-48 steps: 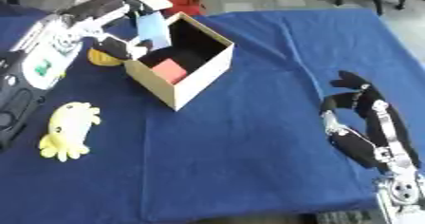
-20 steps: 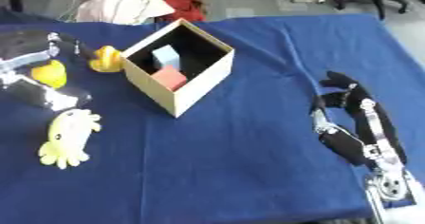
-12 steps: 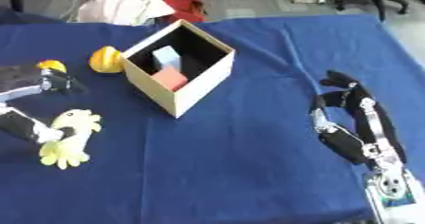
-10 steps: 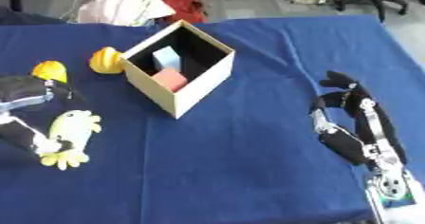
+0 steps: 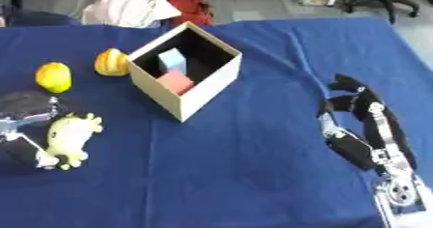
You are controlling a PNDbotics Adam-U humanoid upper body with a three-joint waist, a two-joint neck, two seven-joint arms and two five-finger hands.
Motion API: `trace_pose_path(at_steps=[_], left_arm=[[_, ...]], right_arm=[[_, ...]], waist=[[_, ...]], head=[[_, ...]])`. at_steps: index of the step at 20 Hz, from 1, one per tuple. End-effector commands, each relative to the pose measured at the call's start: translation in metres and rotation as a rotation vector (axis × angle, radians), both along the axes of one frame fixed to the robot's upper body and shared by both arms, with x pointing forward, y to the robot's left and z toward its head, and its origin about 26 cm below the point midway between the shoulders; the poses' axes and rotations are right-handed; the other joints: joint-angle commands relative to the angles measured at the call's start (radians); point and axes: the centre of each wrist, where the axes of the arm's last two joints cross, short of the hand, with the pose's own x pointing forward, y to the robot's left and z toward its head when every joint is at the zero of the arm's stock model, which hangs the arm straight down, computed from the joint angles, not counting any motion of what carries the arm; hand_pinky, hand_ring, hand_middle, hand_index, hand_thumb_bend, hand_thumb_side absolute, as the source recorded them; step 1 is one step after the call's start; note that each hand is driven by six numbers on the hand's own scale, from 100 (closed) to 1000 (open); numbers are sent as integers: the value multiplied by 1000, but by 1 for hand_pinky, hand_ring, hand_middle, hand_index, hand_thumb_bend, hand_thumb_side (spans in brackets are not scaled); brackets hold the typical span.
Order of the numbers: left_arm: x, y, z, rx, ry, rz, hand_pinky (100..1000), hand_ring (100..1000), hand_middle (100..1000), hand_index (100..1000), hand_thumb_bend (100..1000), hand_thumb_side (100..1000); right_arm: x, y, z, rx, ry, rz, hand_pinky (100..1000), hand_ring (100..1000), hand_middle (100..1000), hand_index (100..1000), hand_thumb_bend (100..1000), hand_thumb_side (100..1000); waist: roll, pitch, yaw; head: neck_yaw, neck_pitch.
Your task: Pick up objects on the table and place them in the box.
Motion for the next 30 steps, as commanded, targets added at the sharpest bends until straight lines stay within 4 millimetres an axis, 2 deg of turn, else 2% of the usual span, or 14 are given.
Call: trace_pose_path(at_steps=[1, 3, 6, 13, 17, 21, 26, 30], left_arm=[[2, 4, 9, 8, -48, 8, 749, 629, 672, 832, 337, 135], [1, 3, 15, -9, -75, 1, 743, 618, 658, 819, 318, 137], [-3, -1, 34, -38, -132, -22, 725, 577, 602, 770, 290, 134], [-17, -17, 106, -99, -284, -112, 725, 562, 581, 756, 275, 130], [-7, -31, 130, -151, -349, -125, 730, 565, 581, 762, 271, 127], [21, -47, 132, -145, -372, -112, 734, 576, 596, 774, 283, 129], [64, -65, 115, -161, -363, -71, 741, 586, 603, 782, 274, 126], [87, -83, 103, -182, -382, -67, 745, 588, 604, 784, 272, 120]], right_arm=[[1, -3, 9, -20, -29, -3, 696, 669, 753, 887, 100, 316], [1, -4, 9, -20, -29, -4, 696, 669, 753, 887, 100, 316], [1, -4, 9, -21, -28, -5, 697, 669, 753, 887, 100, 315], [1, -5, 7, -26, -21, -5, 697, 670, 753, 887, 100, 314], [0, -4, 6, -28, -13, 3, 697, 670, 753, 887, 100, 314], [0, -3, 4, -27, -8, 12, 697, 670, 753, 887, 100, 314], [0, 0, 3, -24, 1, 32, 697, 669, 753, 887, 100, 314], [1, 3, 1, -21, 8, 52, 697, 669, 753, 888, 100, 312]], waist=[[11, 0, 0], [11, 0, 0], [12, -1, 2], [13, -9, 0], [13, -15, -7], [12, -20, -17], [5, -25, -31], [-2, -29, -48]], head=[[12, -11], [13, -12], [9, -12], [10, -9], [19, -10], [42, -14], [74, -10], [96, 10]])
